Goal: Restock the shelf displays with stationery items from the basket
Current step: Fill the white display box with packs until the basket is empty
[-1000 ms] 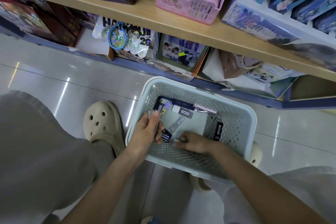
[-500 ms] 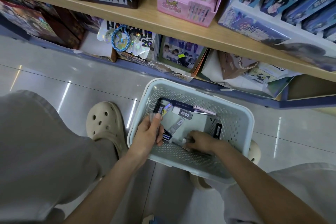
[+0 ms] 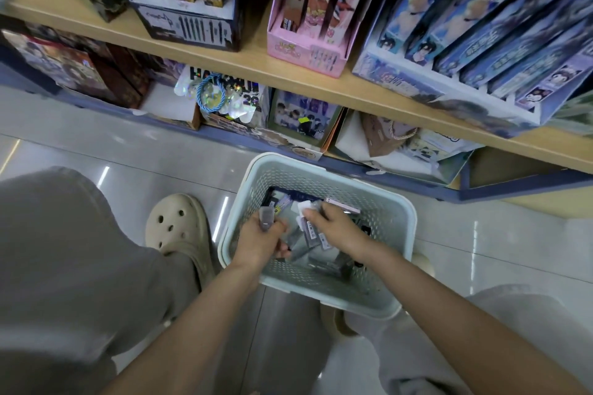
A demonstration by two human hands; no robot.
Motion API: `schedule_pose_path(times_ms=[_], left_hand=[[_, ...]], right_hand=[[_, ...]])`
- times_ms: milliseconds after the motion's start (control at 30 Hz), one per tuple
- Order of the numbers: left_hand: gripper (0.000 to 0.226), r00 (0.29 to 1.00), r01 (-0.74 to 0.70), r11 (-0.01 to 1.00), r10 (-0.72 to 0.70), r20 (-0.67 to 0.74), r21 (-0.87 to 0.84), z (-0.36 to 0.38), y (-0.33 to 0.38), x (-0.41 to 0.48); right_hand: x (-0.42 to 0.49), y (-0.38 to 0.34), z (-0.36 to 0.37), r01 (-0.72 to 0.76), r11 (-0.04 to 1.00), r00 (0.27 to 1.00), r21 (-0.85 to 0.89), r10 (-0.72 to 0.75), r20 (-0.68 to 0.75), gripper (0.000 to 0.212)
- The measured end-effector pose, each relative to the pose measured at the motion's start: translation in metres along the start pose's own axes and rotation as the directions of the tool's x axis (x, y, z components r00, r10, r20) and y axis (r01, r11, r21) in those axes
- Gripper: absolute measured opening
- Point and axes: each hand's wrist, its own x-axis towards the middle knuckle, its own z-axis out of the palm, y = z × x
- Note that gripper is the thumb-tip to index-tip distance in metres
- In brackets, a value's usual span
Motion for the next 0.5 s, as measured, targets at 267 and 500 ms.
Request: schedule_pose_path(times_ms=[267,500], left_hand=[[0.027,0.998,0.031,0.999,-0.031,0.052,-0.007,0.011,0.016,-0.017],[0.016,1.0,-0.012,1.0,0.011,-0.007,-0.025,0.011,0.028,-0.037]], right_hand=[[-0.034,-0.033,0.002,0.061,0.997,0.998,0.053,-0.061,-0.006,0.018],[-0.057,-0.06,-0.003,0.081,0.995,0.995,0.061,-0.077,-0.064,0.02]])
